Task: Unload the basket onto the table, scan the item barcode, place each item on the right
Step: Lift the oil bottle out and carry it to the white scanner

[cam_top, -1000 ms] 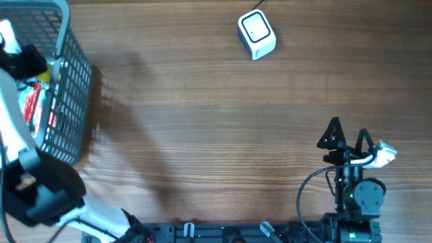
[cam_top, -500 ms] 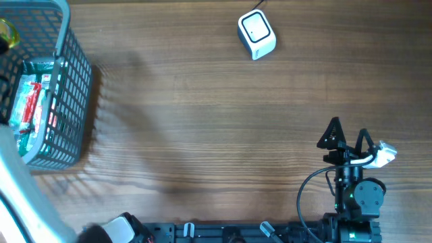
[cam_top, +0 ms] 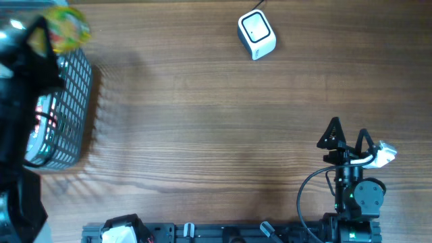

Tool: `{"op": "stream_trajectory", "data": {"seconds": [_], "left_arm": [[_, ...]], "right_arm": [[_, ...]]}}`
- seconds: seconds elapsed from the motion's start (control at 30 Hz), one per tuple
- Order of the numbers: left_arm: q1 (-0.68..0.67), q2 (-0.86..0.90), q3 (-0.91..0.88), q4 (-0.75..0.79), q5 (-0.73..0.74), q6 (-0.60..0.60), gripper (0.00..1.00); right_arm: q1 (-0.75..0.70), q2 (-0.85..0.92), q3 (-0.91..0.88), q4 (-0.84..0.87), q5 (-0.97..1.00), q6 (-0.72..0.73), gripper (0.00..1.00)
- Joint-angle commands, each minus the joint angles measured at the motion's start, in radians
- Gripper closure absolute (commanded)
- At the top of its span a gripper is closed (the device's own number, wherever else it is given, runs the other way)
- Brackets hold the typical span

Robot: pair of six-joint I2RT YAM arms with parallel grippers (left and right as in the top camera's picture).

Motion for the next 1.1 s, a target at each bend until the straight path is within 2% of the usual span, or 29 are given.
{"op": "stream_trajectory", "data": {"seconds": [0.0, 0.17, 0.4, 0.53, 0.7, 0.73, 0.8, 0.87, 1.07], "left_arm": [[-0.138, 0.046, 0.006, -0.065, 0.006, -0.011, 0.76], [-0.292, 0.145, 0.006, -0.165, -0.101, -0.013, 0.78], [-0.523, 0.327, -0.004, -0.258, -0.242, -0.123, 0.75], [-0.651, 0.429, -0.029, -0.259, -0.342, -0.216, 0.75], [-0.765, 0.55, -0.031, -0.25, -0.369, -0.293, 0.77], [-0.785, 0.575, -0.034, -0.238, -0.381, -0.304, 0.82], [-0.816, 0.618, -0.034, -0.226, -0.386, -0.327, 0.83], [-0.843, 0.663, -0.034, -0.193, -0.394, -0.329, 0.88], [-0.888, 0.74, -0.034, -0.123, -0.469, -0.371, 0.87]], "right_arm": [[-0.004, 0.002, 0.0, 0.003, -0.016, -0.003, 0.0], [-0.004, 0.002, 0.0, 0.003, -0.017, -0.004, 0.0], [-0.004, 0.002, 0.0, 0.003, -0.017, -0.003, 0.0], [-0.004, 0.002, 0.0, 0.003, -0.017, -0.004, 0.01], [-0.004, 0.002, 0.0, 0.003, -0.017, -0.004, 0.0], [-0.004, 0.002, 0.0, 0.003, -0.017, -0.004, 0.0], [-0.004, 0.002, 0.0, 0.003, -0.016, -0.003, 0.0], [-0.004, 0.002, 0.0, 0.003, -0.017, -0.003, 0.0], [-0.004, 0.002, 0.0, 0.003, -0.017, -0.003, 0.0]]}}
